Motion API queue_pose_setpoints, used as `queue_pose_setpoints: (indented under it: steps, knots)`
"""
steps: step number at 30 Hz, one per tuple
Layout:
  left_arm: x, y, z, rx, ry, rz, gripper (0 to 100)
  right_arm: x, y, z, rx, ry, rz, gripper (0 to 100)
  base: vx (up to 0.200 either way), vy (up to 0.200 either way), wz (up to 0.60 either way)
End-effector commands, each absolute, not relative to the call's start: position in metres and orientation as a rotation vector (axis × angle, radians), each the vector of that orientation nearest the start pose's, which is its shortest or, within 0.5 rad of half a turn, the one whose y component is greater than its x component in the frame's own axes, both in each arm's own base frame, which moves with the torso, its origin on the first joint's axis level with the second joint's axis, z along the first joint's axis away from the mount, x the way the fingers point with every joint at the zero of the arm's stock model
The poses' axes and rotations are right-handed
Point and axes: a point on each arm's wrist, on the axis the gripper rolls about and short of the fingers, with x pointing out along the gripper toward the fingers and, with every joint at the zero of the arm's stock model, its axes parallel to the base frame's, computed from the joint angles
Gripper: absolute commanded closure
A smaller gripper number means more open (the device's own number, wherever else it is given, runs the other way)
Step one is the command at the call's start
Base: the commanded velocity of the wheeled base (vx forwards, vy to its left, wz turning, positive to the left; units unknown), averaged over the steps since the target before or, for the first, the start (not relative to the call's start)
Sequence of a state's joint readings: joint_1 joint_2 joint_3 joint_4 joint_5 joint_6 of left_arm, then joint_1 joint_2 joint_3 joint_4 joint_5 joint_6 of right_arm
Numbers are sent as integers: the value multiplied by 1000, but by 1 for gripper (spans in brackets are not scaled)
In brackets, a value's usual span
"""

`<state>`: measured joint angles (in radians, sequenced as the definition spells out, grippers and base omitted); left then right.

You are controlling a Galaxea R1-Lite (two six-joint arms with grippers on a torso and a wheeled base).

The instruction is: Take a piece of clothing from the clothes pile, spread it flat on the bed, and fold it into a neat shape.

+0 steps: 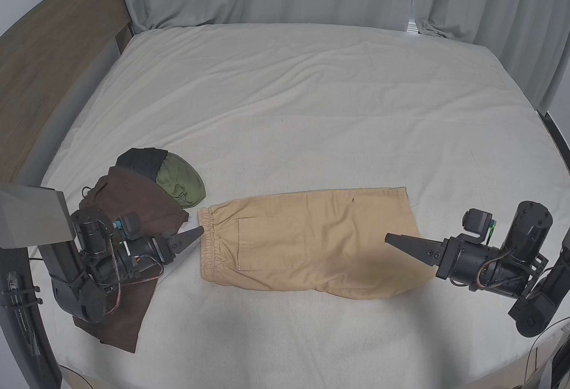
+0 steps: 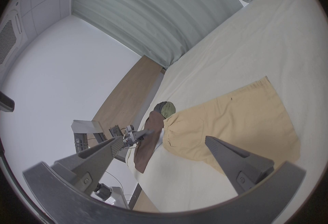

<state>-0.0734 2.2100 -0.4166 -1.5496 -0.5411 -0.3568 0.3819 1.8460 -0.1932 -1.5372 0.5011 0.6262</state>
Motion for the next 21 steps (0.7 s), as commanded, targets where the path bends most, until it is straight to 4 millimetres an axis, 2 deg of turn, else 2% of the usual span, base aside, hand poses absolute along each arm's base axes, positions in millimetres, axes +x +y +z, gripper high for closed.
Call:
queue_pose_setpoints:
  steps: [1,17,18,21]
  knots:
    - [302,-41,24,-416,392,-578,0,219,99,108,588,341,831,0,0,0,0]
    - [303,-45,-4,-484,497,-554,0,224,95,110,590,319,814,0,0,0,0]
    - [305,-47,-15,-484,527,-549,0,224,95,110,590,320,812,0,0,0,0]
    - [306,-48,-22,-479,542,-548,0,225,94,110,591,317,809,0,0,0,0]
